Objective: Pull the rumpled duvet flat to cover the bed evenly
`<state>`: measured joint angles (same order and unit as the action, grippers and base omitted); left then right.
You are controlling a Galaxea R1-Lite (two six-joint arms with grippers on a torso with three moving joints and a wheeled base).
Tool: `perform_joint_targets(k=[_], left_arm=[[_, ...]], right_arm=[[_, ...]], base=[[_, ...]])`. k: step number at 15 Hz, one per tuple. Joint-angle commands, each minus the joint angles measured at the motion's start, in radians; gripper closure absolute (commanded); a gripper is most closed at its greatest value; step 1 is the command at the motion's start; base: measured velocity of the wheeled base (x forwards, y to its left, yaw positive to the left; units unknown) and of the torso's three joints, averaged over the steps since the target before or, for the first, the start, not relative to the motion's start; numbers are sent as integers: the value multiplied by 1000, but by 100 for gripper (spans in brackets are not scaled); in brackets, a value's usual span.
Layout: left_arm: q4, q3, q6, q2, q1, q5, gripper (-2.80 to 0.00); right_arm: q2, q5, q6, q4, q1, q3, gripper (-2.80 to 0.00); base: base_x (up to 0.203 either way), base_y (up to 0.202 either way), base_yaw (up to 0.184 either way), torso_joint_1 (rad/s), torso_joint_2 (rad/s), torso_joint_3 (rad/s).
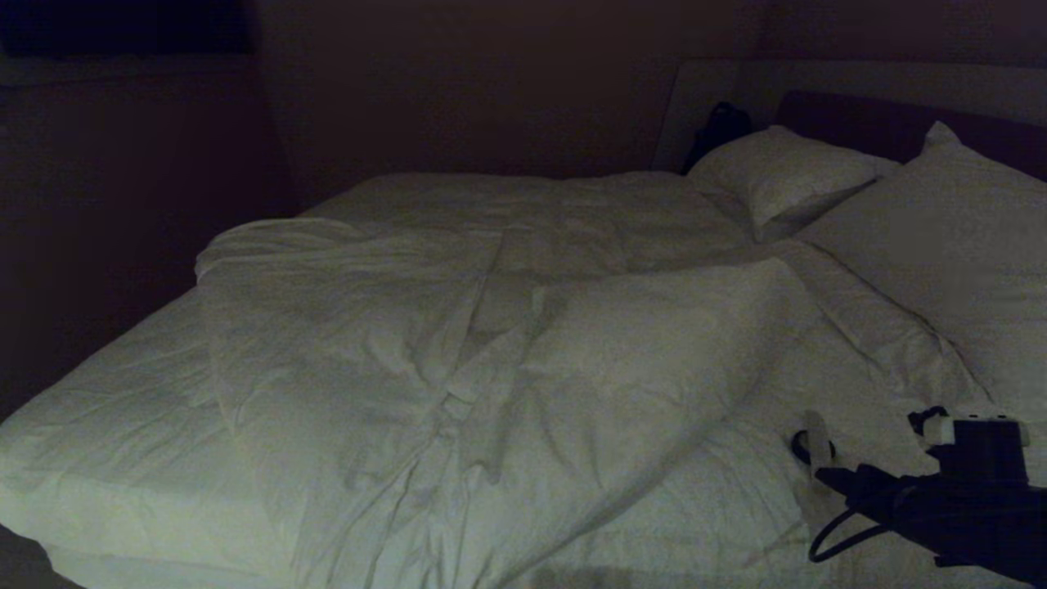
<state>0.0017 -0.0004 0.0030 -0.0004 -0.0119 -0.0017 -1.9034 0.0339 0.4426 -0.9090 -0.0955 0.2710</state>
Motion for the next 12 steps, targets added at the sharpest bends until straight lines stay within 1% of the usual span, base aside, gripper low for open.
perform_joint_targets(k=[1, 2, 3, 4, 5, 7, 9, 10, 12], left_arm=[[0, 0, 0, 0, 0, 0, 0], [0, 0, 0, 0, 0, 0, 0], [0, 0, 0, 0, 0, -1, 0], [0, 0, 0, 0, 0, -1, 0], [0, 0, 0, 0, 0, 0, 0], [0, -1, 0, 0, 0, 0, 0], [0, 0, 0, 0, 0, 0, 0], [0, 0, 0, 0, 0, -1, 0], [0, 0, 0, 0, 0, -1, 0]], right_arm=[[-32, -59, 9, -6, -2, 9, -280], [-36, -79, 14, -7, -3, 11, -280], [-36, -135, 20, -7, -8, 11, -280], [-36, -231, 30, -7, -13, 10, -280], [-36, -297, 37, -7, -25, 10, -280], [-39, -423, 38, -9, -78, 29, -280], [-63, -505, 37, -8, -117, 55, -280], [-74, -525, 36, -8, -124, 66, -280], [-101, -539, 35, -8, -127, 94, -280]], base=[[0, 0, 0, 0, 0, 0], [0, 0, 0, 0, 0, 0], [0, 0, 0, 0, 0, 0], [0, 0, 0, 0, 0, 0], [0, 0, 0, 0, 0, 0], [0, 0, 0, 0, 0, 0], [0, 0, 0, 0, 0, 0], [0, 0, 0, 0, 0, 0], [0, 0, 0, 0, 0, 0]])
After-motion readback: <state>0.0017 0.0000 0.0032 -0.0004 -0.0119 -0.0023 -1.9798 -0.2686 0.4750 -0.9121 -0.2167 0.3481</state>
